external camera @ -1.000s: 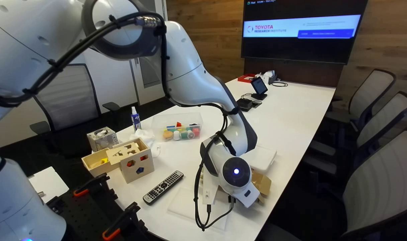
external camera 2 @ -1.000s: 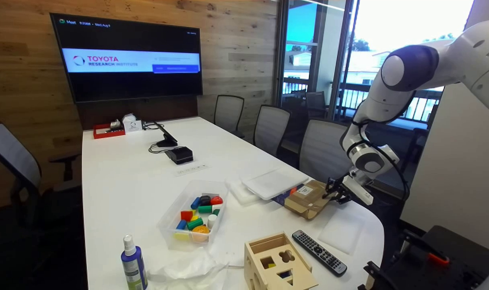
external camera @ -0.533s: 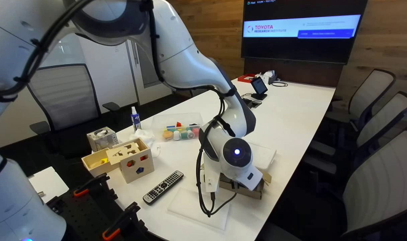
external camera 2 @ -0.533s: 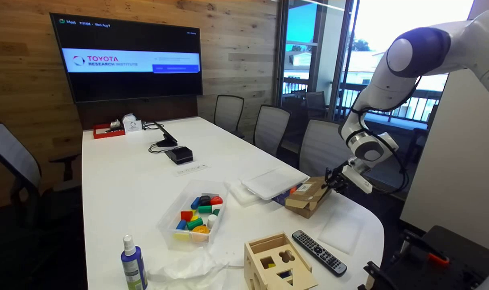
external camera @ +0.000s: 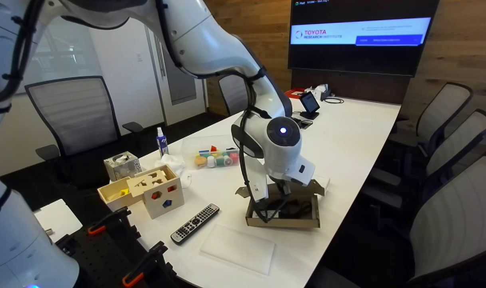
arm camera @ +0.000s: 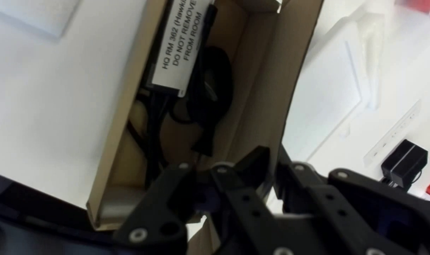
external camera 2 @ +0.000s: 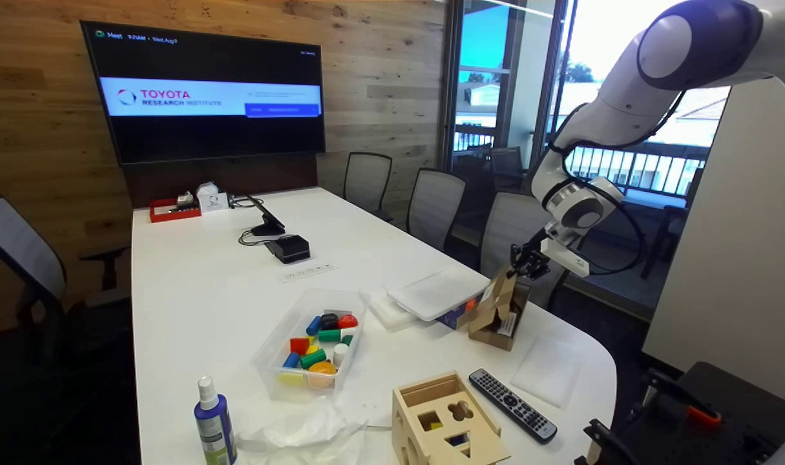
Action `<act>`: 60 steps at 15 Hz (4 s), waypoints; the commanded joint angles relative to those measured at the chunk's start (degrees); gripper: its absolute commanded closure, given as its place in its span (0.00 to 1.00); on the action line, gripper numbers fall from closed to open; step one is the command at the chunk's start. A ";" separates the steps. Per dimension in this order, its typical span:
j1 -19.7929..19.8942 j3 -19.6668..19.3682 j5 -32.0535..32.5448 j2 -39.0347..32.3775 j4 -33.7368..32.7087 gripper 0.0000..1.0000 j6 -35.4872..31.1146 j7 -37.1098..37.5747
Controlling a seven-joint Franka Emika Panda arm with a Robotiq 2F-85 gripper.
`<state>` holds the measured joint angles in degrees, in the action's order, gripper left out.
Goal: Open the box
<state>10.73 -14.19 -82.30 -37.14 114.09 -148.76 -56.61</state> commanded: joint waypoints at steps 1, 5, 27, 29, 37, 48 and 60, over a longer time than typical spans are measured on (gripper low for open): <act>1.43 2.39 0.78 0.71 -2.30 0.98 -0.55 0.57; 3.29 4.51 0.16 -2.48 -6.82 0.98 1.84 2.03; 5.04 8.93 1.47 -23.23 -30.56 0.00 1.93 9.70; 4.84 9.19 1.61 -24.70 -32.11 0.00 1.77 9.58; 3.51 9.41 7.67 -31.12 -39.01 0.00 2.12 13.86; 4.63 13.15 29.59 -36.74 -45.31 0.00 2.84 29.07; 9.98 20.75 43.49 -38.84 -47.51 0.00 2.36 36.05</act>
<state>19.68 4.19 -41.24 -72.82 68.45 -146.16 -21.99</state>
